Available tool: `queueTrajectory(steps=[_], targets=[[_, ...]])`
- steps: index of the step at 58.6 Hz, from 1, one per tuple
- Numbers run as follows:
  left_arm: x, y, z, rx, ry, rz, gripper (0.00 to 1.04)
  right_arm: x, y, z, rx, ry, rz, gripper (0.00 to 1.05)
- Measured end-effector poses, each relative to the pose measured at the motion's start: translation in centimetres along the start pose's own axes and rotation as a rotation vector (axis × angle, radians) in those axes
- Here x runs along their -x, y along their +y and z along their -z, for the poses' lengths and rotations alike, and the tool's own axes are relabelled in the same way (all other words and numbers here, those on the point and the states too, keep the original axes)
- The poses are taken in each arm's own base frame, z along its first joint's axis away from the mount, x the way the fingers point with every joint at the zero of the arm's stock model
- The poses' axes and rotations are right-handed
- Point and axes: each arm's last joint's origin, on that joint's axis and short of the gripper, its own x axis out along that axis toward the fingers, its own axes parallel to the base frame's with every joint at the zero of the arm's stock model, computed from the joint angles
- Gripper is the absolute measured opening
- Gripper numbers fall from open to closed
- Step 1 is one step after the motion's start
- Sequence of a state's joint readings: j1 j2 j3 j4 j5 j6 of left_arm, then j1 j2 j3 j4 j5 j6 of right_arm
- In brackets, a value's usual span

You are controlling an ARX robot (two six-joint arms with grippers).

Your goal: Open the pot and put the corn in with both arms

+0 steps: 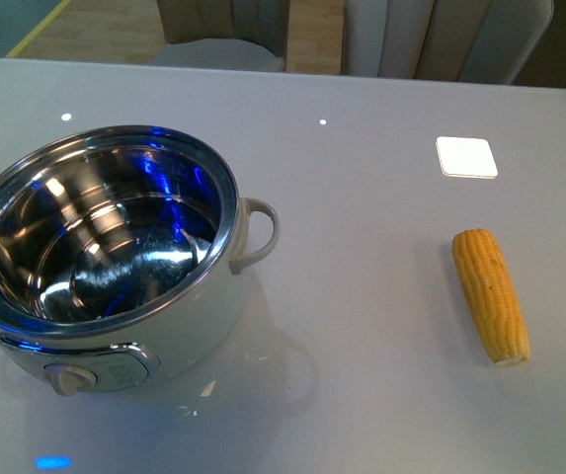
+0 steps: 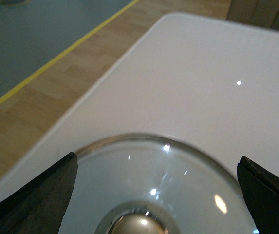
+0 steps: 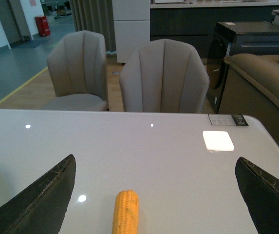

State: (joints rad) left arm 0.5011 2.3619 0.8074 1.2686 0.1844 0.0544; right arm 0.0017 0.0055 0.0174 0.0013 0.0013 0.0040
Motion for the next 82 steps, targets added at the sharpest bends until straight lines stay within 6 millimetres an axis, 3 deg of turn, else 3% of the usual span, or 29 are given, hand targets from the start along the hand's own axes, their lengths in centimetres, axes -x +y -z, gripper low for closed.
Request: queueTrajectory(steps=[10, 22, 29, 35, 50, 58, 78, 82], targets=[[2.7, -1.9, -6.1, 0.016, -0.1, 0.039, 0.98, 0.0, 0.0, 0.0, 0.0, 0.0, 0.0, 0.96], [8.6, -5.0, -12.2, 0.066, -0.23, 0.072, 0.98, 0.0, 0.0, 0.0, 0.0, 0.0, 0.0, 0.96], [12.5, -6.7, -13.5, 0.103, -0.261, 0.076, 0.98, 0.0, 0.0, 0.0, 0.0, 0.0, 0.0, 0.96], [16.2, -8.1, -13.4, 0.141, -0.252, 0.085, 0.98, 0.0, 0.0, 0.0, 0.0, 0.0, 0.0, 0.96], [21.8, -8.6, -12.8, 0.193, -0.208, 0.107, 0.96, 0.0, 0.0, 0.0, 0.0, 0.0, 0.0, 0.96], [24.3, -9.2, -11.3, 0.029, -0.259, 0.309, 0.72, 0.0, 0.0, 0.0, 0.0, 0.0, 0.0, 0.96], [26.2, -10.0, -9.3, -0.025, -0.27, 0.28, 0.11, 0.0, 0.0, 0.0, 0.0, 0.0, 0.0, 0.96], [26.5, -10.4, -9.1, -0.03, -0.271, 0.305, 0.03, 0.0, 0.0, 0.0, 0.0, 0.0, 0.0, 0.96]])
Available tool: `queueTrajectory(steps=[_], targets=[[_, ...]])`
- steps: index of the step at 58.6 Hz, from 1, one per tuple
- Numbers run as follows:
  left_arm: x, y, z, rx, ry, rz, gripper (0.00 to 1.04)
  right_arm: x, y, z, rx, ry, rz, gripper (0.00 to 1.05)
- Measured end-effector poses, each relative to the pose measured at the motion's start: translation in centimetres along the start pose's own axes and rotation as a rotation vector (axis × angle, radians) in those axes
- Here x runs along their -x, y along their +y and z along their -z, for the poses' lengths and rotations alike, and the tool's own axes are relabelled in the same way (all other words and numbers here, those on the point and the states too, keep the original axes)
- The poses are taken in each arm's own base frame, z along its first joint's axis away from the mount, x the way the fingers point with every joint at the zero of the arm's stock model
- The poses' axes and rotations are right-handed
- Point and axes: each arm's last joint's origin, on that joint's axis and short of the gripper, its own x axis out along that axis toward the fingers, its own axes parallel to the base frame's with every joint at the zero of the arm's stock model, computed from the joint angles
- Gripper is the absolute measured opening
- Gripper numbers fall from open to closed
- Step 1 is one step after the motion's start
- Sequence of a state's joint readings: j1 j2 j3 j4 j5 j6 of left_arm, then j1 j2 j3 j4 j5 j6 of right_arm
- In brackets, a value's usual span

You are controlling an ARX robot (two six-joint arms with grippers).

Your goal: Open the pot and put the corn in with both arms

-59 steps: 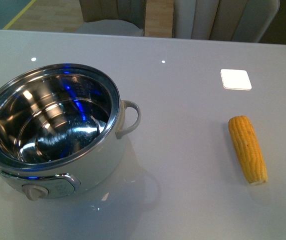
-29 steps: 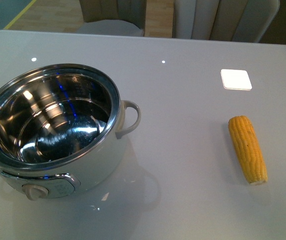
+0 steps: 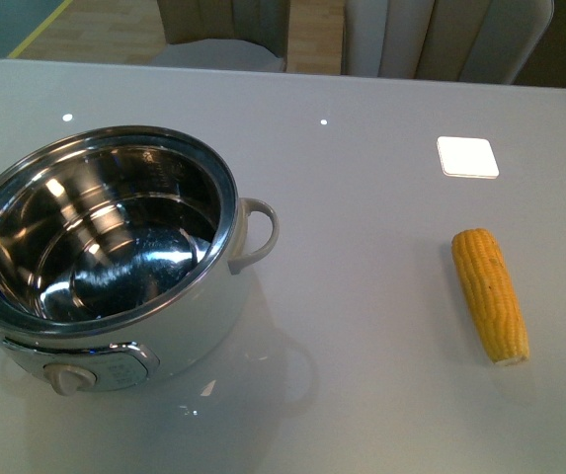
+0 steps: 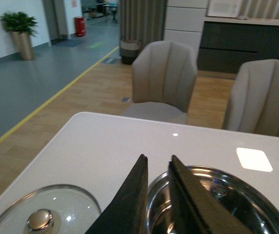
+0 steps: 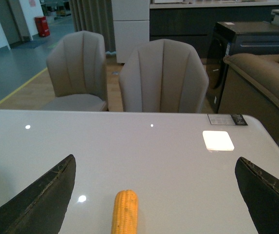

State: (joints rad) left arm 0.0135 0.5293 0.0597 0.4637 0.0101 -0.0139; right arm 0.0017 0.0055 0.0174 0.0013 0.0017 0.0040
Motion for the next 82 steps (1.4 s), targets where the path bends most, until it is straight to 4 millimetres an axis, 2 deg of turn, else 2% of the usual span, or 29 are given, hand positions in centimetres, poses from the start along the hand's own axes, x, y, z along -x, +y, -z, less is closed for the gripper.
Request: queueTrajectory(steps=[15, 56, 64, 76, 79, 82], targets=[[0.9, -0.1, 0.9, -0.003, -0.012, 0.002, 0.03, 0.0, 0.0, 0.0, 0.0, 0.0, 0.0, 0.96], [2.6, -0.1, 0.9, -0.004, -0.018, 0.001, 0.03, 0.0, 0.0, 0.0, 0.0, 0.0, 0.0, 0.96], [3.6, -0.1, 1.2, -0.004, -0.003, 0.002, 0.03, 0.0, 0.0, 0.0, 0.0, 0.0, 0.0, 0.96], [3.7, -0.1, 1.2, -0.004, -0.013, 0.002, 0.03, 0.0, 0.0, 0.0, 0.0, 0.0, 0.0, 0.96], [3.7, -0.1, 1.2, -0.004, -0.014, 0.002, 0.08, 0.0, 0.0, 0.0, 0.0, 0.0, 0.0, 0.96], [3.7, -0.1, 1.2, -0.004, -0.014, 0.002, 0.17, 0.0, 0.0, 0.0, 0.0, 0.0, 0.0, 0.96]])
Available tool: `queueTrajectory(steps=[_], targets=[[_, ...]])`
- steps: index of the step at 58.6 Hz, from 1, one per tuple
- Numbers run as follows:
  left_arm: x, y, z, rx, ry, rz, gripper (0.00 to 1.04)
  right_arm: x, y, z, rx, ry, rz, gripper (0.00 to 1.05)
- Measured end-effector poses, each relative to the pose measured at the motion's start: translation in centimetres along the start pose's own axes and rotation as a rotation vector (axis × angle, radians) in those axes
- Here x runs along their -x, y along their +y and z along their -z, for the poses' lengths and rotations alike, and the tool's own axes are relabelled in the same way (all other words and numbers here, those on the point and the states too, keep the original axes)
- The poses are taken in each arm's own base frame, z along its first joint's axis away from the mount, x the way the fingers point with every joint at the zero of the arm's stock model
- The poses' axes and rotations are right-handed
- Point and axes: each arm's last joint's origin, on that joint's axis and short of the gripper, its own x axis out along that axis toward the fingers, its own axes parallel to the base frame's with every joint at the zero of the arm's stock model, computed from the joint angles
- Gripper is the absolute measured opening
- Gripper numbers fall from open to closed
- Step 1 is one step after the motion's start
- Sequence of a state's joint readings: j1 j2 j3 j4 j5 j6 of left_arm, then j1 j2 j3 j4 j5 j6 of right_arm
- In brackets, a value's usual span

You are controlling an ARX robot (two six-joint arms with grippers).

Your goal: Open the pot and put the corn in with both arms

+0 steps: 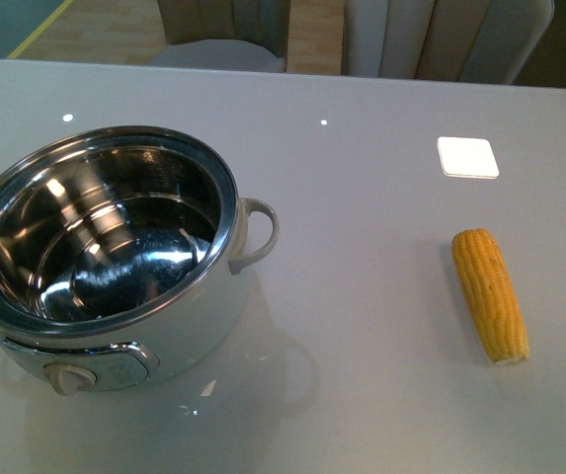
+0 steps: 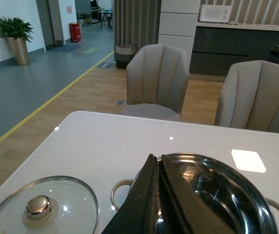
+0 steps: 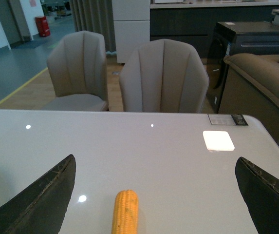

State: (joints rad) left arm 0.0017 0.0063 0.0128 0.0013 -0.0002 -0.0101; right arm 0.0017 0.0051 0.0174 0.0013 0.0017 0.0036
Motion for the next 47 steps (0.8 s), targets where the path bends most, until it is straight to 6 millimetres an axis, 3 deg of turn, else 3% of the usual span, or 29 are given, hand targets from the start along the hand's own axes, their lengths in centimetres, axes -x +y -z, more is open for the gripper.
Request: queueTrajectory(steps=[8, 26, 34, 41, 47], targets=[[0.0, 0.0, 0.0, 0.0, 0.0, 0.0, 0.47, 0.0, 0.0, 0.0, 0.0, 0.0, 0.0, 0.96], [0.0, 0.0, 0.0, -0.001, 0.0, 0.0, 0.99, 0.0, 0.0, 0.0, 0.0, 0.0, 0.0, 0.96], [0.0, 0.0, 0.0, -0.002, 0.0, 0.0, 0.98, 0.0, 0.0, 0.1, 0.007, 0.018, 0.02, 0.96], [0.0, 0.0, 0.0, -0.002, 0.0, 0.0, 0.98, -0.4, 0.0, 0.7, 0.129, 0.381, 0.278, 0.96], [0.0, 0.0, 0.0, -0.002, 0.0, 0.0, 0.98, -1.3, 0.0, 1.2, 0.171, 0.466, 0.332, 0.96]])
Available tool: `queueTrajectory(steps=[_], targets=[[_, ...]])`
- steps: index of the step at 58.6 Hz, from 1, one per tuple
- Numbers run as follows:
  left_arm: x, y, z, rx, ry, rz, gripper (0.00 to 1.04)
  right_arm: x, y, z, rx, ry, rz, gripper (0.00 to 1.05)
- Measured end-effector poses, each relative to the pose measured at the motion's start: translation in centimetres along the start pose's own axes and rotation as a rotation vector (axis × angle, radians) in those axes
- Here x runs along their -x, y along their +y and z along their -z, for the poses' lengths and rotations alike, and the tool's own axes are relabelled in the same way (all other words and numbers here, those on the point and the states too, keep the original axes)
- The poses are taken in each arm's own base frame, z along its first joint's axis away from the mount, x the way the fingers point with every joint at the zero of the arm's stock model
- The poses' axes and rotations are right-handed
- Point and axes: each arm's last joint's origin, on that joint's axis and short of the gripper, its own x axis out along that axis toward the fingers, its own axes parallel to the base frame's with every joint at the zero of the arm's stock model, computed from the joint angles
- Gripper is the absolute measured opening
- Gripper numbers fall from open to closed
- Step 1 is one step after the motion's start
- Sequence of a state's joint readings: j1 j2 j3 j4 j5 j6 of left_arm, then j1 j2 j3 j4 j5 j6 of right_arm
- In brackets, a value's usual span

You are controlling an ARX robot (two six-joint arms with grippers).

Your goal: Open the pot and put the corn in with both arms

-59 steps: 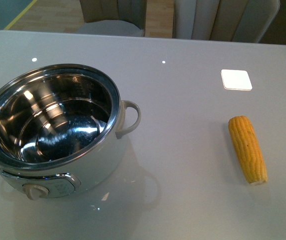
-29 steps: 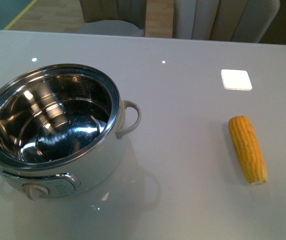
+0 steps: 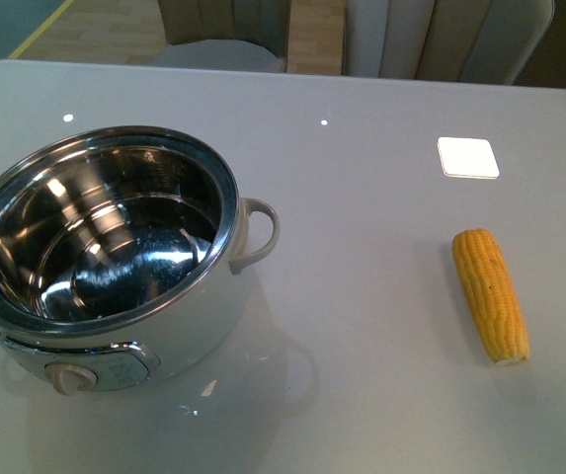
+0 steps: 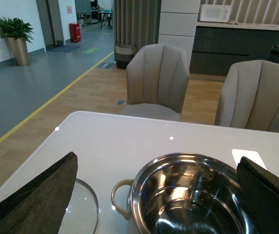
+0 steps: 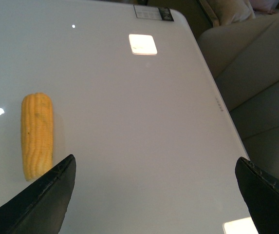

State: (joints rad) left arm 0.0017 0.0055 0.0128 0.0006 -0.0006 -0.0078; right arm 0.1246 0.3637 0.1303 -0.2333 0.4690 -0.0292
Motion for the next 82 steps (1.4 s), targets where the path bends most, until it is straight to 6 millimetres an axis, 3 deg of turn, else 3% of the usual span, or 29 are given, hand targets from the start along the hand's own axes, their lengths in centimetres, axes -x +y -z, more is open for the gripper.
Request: queueTrajectory(steps=[12, 21, 30, 39, 50, 66, 82], targets=[[0.0, 0.0, 0.0, 0.0, 0.0, 0.0, 0.98, -4.0, 2.5, -3.3, 0.041, -0.008, -0.056, 0.96], [0.0, 0.0, 0.0, 0.0, 0.0, 0.0, 0.98, -9.6, 6.1, -4.9, 0.107, 0.039, -0.096, 0.96], [0.0, 0.0, 0.0, 0.0, 0.0, 0.0, 0.98, -15.1, 9.8, -2.9, 0.156, 0.22, -0.206, 0.96], [0.0, 0.0, 0.0, 0.0, 0.0, 0.0, 0.98, -18.3, 13.1, 0.2, 0.162, 0.354, -0.307, 0.96], [0.0, 0.0, 0.0, 0.0, 0.0, 0.0, 0.98, -20.5, 15.1, 1.6, 0.153, 0.411, -0.347, 0.96], [0.0, 0.0, 0.0, 0.0, 0.0, 0.0, 0.98, -22.1, 15.5, 4.4, 0.16, 0.5, -0.334, 0.96], [0.0, 0.0, 0.0, 0.0, 0.0, 0.0, 0.98, -22.1, 15.3, 5.3, 0.135, 0.548, -0.349, 0.55]])
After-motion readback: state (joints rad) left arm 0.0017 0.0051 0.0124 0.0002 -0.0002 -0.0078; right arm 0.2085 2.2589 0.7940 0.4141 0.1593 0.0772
